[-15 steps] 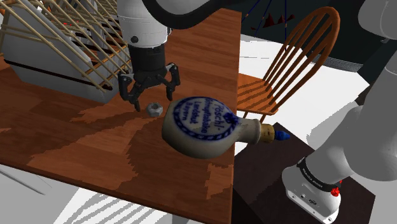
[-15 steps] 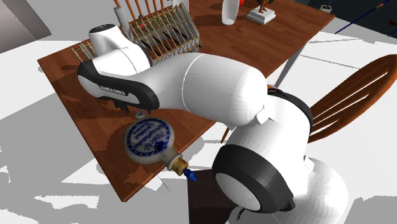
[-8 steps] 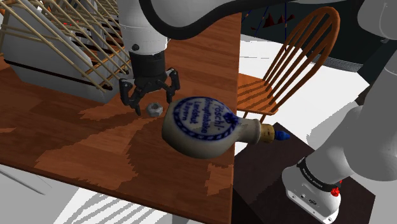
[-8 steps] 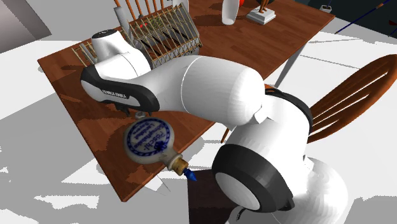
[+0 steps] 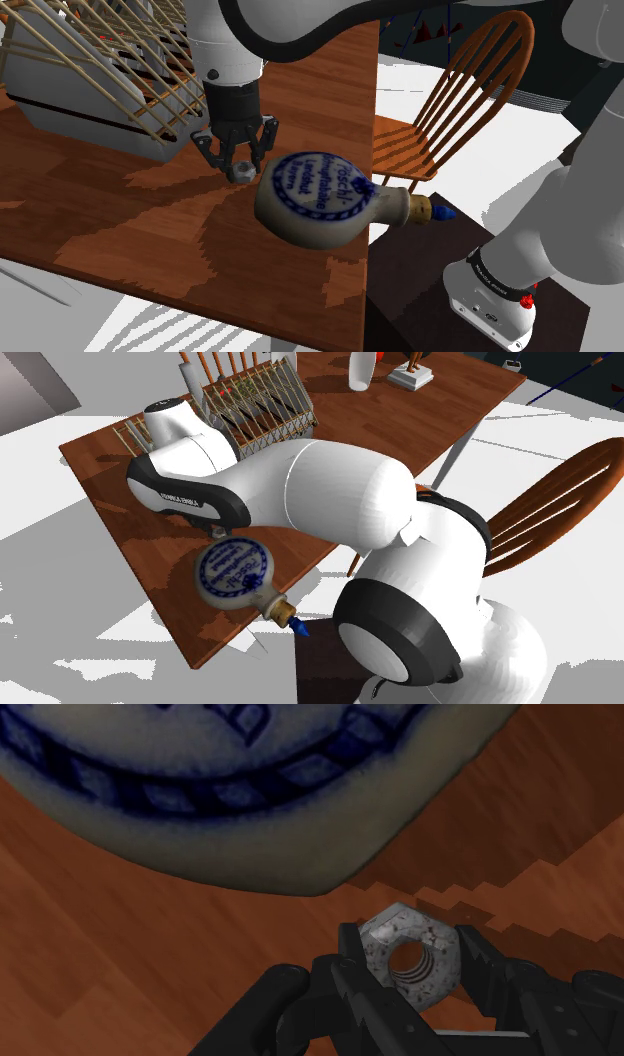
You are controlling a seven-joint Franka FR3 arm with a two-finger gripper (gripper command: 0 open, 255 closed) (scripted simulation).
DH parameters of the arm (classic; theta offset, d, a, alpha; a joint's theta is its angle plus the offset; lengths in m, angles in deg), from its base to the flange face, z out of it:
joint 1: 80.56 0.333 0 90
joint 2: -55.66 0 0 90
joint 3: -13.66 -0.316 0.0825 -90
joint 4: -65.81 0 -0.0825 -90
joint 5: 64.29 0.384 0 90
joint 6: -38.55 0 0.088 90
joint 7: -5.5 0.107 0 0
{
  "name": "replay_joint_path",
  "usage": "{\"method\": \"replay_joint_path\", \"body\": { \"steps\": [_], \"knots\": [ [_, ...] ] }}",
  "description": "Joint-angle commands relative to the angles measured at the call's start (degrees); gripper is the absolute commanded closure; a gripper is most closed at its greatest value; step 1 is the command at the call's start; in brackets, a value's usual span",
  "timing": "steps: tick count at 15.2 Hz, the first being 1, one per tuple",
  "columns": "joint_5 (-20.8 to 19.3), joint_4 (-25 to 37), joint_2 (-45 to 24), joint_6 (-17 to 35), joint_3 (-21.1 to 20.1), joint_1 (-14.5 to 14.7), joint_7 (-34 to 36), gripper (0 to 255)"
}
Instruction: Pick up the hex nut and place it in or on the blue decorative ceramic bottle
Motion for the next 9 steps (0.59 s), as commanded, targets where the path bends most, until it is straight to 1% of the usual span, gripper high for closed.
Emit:
{"method": "replay_joint_path", "body": {
  "steps": [1,4,9],
  "knots": [
    [0.0,0.0,0.0,0.0,0.0,0.0,0.0,255],
    [0.0,-0.01,0.0,0.01,0.0,0.0,0.0,255],
    [0.3,3.15,0.56,-3.63,-0.16,0.04,0.05,255]
  ]
}}
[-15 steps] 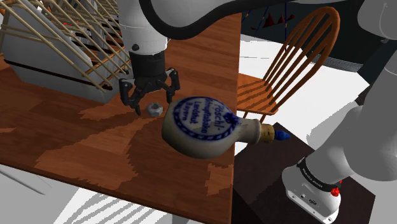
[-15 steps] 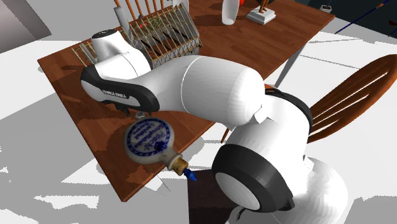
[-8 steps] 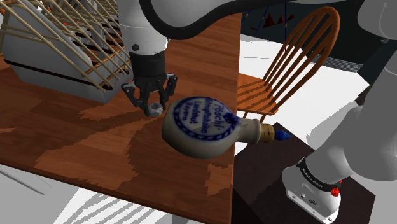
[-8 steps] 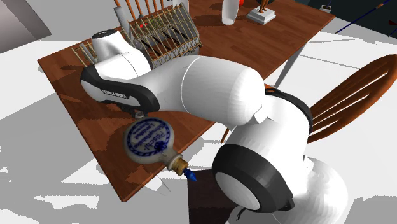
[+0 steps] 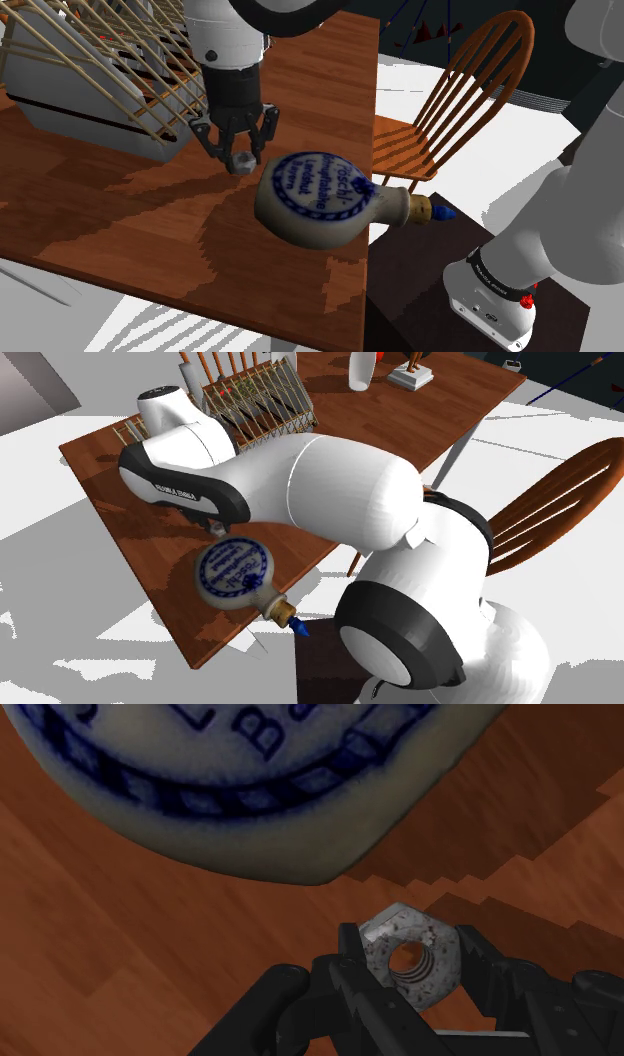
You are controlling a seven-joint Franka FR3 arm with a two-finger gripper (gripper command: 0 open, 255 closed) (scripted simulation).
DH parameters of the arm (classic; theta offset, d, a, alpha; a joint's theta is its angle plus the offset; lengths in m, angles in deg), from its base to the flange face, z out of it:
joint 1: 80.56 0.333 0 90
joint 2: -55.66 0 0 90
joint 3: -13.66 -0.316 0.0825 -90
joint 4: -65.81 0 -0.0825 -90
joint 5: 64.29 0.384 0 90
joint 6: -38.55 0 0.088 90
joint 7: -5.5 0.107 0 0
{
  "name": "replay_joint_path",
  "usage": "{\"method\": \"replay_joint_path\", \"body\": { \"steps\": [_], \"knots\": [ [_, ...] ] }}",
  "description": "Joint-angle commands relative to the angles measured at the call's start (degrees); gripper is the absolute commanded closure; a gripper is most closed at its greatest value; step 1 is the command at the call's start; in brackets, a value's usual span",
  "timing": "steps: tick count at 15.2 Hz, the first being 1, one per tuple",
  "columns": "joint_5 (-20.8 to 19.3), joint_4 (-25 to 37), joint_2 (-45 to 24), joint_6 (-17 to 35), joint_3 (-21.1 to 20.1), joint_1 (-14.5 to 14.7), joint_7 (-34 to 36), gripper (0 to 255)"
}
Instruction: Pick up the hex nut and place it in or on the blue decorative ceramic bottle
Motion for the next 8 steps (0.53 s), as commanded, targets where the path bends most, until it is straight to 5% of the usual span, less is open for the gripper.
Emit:
{"method": "replay_joint_path", "body": {
  "steps": [1,8],
  "knots": [
    [0.06,1.38,0.1,-1.47,-0.11,0.15,0.2,255],
    [0.13,6.68,0.18,-6.81,-0.28,0.45,0.5,255]
  ]
}}
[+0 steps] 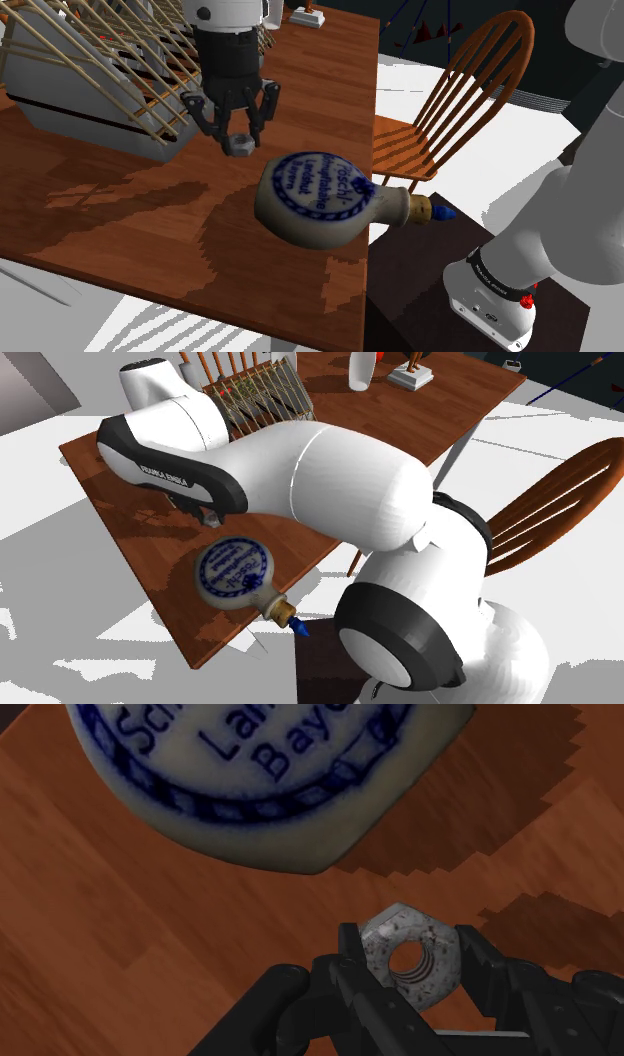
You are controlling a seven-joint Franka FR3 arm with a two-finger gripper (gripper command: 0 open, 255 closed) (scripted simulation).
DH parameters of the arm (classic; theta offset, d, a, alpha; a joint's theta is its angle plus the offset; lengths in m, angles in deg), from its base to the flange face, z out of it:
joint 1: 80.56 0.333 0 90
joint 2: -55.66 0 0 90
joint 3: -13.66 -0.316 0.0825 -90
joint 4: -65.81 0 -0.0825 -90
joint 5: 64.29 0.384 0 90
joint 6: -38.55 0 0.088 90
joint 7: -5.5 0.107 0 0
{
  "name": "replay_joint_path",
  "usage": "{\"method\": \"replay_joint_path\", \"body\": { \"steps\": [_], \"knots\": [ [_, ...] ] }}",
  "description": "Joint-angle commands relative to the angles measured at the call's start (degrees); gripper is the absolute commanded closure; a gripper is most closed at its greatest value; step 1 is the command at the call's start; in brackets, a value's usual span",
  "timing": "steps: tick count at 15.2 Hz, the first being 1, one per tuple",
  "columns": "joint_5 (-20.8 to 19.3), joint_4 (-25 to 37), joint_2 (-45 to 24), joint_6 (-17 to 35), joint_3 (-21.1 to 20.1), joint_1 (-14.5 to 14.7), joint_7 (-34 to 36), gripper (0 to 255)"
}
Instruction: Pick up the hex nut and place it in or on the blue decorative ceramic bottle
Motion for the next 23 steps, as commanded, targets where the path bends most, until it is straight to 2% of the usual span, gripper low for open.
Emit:
{"method": "replay_joint_path", "body": {
  "steps": [1,14,23],
  "knots": [
    [0.11,1.31,0.2,-1.51,-0.06,0.03,0.05,255],
    [-1.03,14.63,-2.21,-12.57,-0.37,1.71,1.33,255],
    [-3.25,28.27,-6.68,-21.98,-0.5,4.66,2.74,255]
  ]
}}
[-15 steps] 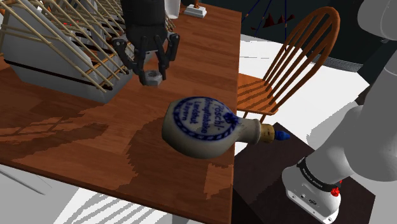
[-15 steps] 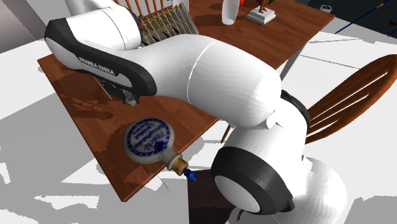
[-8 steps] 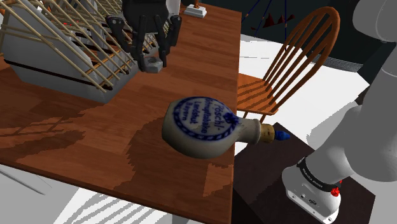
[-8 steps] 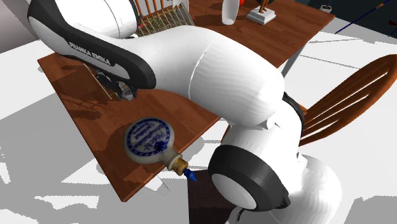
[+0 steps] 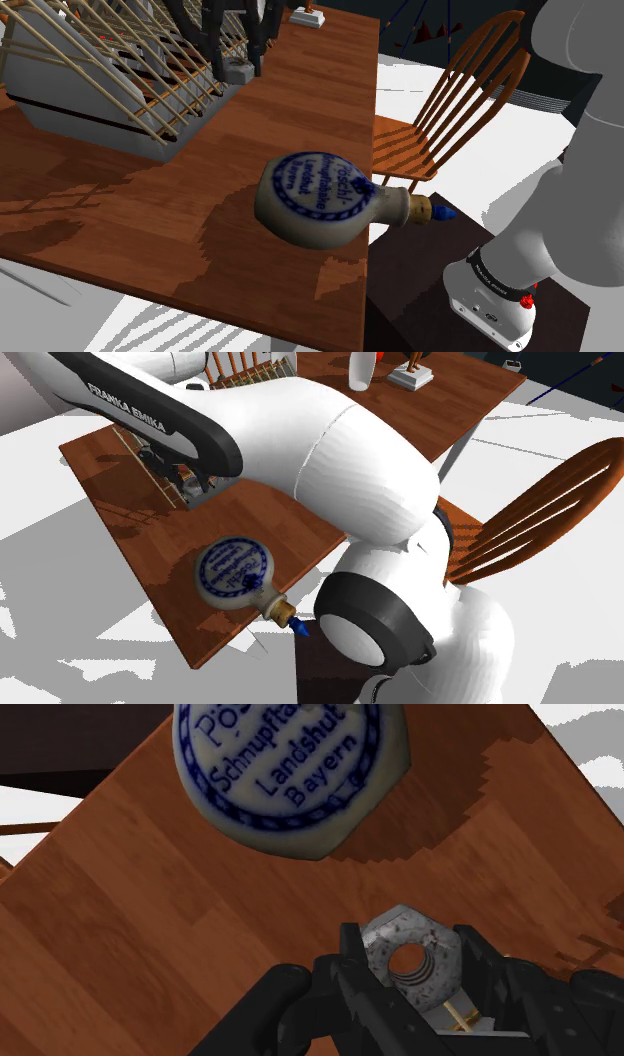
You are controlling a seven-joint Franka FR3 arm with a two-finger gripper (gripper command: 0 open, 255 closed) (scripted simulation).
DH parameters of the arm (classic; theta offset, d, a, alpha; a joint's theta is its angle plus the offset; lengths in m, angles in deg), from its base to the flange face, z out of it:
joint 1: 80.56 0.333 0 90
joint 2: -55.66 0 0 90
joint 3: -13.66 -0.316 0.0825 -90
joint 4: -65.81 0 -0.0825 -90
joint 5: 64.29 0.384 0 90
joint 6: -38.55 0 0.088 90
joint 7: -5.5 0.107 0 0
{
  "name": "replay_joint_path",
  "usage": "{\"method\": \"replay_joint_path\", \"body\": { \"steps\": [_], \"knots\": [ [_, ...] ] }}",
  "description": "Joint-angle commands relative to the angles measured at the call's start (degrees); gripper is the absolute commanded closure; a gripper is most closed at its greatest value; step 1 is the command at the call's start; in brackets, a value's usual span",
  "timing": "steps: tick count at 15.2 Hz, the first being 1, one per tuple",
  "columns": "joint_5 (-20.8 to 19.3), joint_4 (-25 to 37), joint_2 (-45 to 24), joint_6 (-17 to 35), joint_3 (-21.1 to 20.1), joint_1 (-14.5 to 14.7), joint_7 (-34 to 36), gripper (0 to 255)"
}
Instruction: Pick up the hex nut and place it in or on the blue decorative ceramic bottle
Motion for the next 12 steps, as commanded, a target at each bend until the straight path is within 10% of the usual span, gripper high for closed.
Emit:
{"method": "replay_joint_path", "body": {
  "steps": [1,6,12],
  "knots": [
    [-0.68,3.58,-1.33,-2.33,0.0,0.93,0.36,255],
    [-3.23,15.64,-6.32,-9.43,0.3,4.62,1.17,255],
    [7.97,-14.58,15.89,0.38,-1.27,-5.25,-0.77,255]
  ]
}}
